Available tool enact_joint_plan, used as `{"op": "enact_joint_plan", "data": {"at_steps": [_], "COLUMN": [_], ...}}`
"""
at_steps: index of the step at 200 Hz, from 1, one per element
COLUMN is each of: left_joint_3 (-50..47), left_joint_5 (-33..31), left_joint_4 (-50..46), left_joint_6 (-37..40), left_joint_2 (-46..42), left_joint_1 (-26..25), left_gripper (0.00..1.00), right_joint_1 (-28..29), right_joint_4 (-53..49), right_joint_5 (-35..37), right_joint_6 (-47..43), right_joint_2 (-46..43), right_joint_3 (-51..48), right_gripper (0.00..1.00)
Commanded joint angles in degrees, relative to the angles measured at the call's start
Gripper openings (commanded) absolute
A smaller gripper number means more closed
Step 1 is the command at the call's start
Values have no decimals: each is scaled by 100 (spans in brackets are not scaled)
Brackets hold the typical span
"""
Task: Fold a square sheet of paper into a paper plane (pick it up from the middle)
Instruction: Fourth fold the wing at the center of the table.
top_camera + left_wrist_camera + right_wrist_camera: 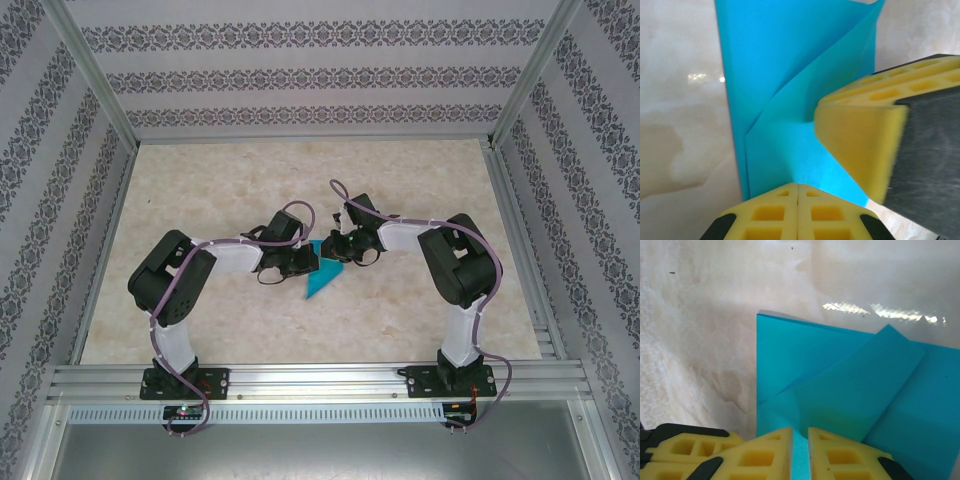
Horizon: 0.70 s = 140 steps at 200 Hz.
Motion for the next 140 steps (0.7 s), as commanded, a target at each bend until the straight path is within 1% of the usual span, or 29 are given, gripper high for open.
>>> {"op": "enact_joint_plan", "data": {"at_steps": [1,52,87,140], "left_joint_3": [-108,-252,-371,-413], "left_joint_5": [-169,-411,-504,-537], "left_joint_4": [-295,-688,-862,-880], "left_joint_6": [-84,-83,-63,-31], "left_joint_2": [87,115,158,163], "left_joint_1": [-73,-79,-81,-79], "left_gripper": [6,5,4,4], "right_joint_1": [-41,-154,-448,-895], "right_joint_4": [219,-140,-179,-398], "right_joint_5": [-156,110,209,400], "right_joint_6": [-68,-263,-281,-281], "right_joint_2": [71,323,552,964], "right_joint_3": [33,305,593,1311], "right_gripper": [16,15,14,15]}}
